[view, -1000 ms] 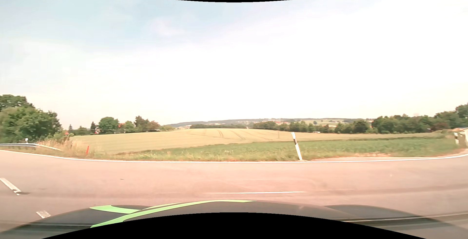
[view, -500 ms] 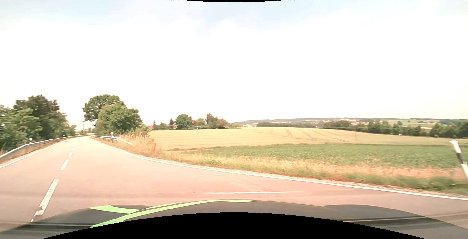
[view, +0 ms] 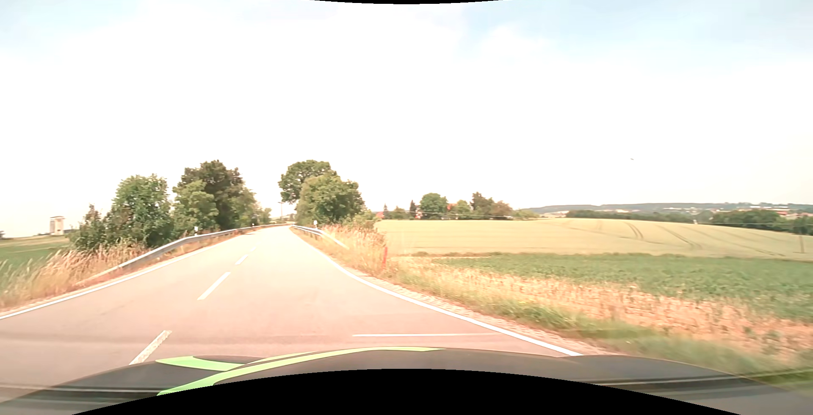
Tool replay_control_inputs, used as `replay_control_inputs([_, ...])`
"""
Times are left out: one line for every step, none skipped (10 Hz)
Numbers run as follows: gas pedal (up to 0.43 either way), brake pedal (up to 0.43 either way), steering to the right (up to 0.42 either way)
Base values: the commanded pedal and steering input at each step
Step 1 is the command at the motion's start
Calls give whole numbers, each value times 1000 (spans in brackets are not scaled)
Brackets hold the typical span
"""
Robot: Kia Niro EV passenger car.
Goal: Follow the waypoints while adhering to traffic rules and regulations
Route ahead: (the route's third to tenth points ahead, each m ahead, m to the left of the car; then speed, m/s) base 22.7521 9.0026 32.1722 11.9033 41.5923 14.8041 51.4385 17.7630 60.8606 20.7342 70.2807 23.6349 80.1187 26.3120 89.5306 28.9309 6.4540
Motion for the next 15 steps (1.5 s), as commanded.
replay_control_inputs([240, 0, -350])
replay_control_inputs([240, 0, -320])
replay_control_inputs([260, 0, -276])
replay_control_inputs([268, 0, -230])
replay_control_inputs([280, 0, -189])
replay_control_inputs([287, 0, -145])
replay_control_inputs([299, 0, -105])
replay_control_inputs([319, 0, -77])
replay_control_inputs([331, 0, -57])
replay_control_inputs([331, 0, -40])
replay_control_inputs([331, 0, -27])
replay_control_inputs([339, 0, -13])
replay_control_inputs([339, 0, -4])
replay_control_inputs([339, 0, 1])
replay_control_inputs([339, 0, 2])
